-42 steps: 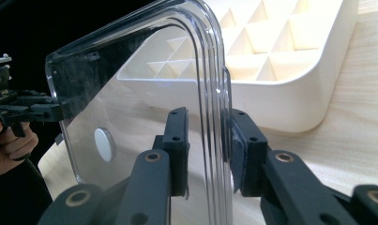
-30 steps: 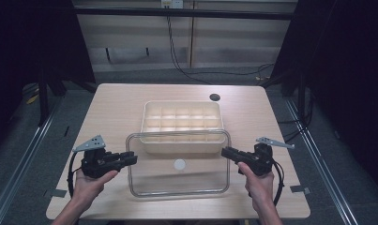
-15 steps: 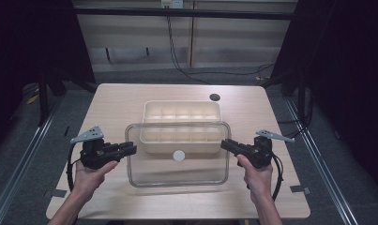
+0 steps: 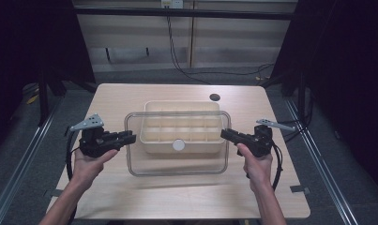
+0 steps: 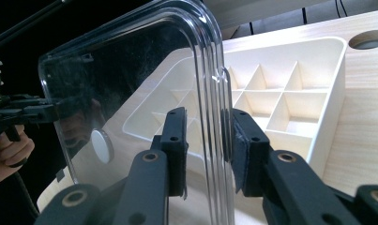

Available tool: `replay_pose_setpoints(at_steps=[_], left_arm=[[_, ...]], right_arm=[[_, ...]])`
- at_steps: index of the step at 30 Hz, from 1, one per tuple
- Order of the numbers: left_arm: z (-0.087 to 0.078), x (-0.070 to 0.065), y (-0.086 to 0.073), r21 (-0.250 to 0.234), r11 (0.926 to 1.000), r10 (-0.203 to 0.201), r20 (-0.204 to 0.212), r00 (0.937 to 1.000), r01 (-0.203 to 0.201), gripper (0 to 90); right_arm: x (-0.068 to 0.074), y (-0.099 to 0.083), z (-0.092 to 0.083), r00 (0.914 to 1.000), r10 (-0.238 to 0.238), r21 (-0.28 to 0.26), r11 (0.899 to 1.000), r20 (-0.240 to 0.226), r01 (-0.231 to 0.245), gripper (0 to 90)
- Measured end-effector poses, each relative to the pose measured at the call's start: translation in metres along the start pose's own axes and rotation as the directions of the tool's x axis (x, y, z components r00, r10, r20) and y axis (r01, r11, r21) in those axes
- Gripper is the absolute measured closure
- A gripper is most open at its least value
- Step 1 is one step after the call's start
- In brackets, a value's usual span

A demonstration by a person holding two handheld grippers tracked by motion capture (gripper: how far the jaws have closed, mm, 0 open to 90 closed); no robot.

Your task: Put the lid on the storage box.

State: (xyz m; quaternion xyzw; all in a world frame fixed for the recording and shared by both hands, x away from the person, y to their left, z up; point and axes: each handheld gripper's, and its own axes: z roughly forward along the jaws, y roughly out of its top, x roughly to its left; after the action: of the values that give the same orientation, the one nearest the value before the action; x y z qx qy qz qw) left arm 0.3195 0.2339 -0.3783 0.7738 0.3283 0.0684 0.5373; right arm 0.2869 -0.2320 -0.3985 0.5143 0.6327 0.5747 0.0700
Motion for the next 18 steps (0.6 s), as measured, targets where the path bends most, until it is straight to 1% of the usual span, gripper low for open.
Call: replay_pose_setpoints(at_steps=[2, 6, 9, 15, 18], left_arm=[[0.000, 0.002, 0.002, -0.012, 0.9999, -0.010, 0.002, 1.0000, 0.010, 70.9], [0.001, 0.006, 0.006, -0.013, 0.9998, -0.013, -0.015, 0.9998, 0.013, 70.7], [0.002, 0.009, 0.009, -0.016, 0.9997, -0.019, -0.019, 0.9996, 0.019, 70.6], [0.006, 0.013, 0.018, -0.019, 0.9997, -0.019, -0.029, 0.9994, 0.019, 70.4], [0.007, 0.015, 0.023, -0.025, 0.9995, -0.019, -0.030, 0.9994, 0.018, 70.2]], right_arm=[[0.000, 0.004, 0.002, 1.0000, -0.003, 0.001, 1.000, -0.003, 0.003, 70.0], [0.002, 0.011, 0.006, 0.9999, -0.012, -0.004, 1.000, 0.000, 0.012, 70.0], [0.002, 0.016, 0.008, 0.9999, -0.015, -0.006, 1.000, 0.005, 0.015, 70.0], [0.003, 0.025, 0.011, 0.9995, -0.030, -0.018, 0.999, 0.011, 0.030, 70.0], [0.001, 0.031, 0.012, 0.9995, -0.027, -0.021, 0.999, 0.015, 0.027, 70.2]])
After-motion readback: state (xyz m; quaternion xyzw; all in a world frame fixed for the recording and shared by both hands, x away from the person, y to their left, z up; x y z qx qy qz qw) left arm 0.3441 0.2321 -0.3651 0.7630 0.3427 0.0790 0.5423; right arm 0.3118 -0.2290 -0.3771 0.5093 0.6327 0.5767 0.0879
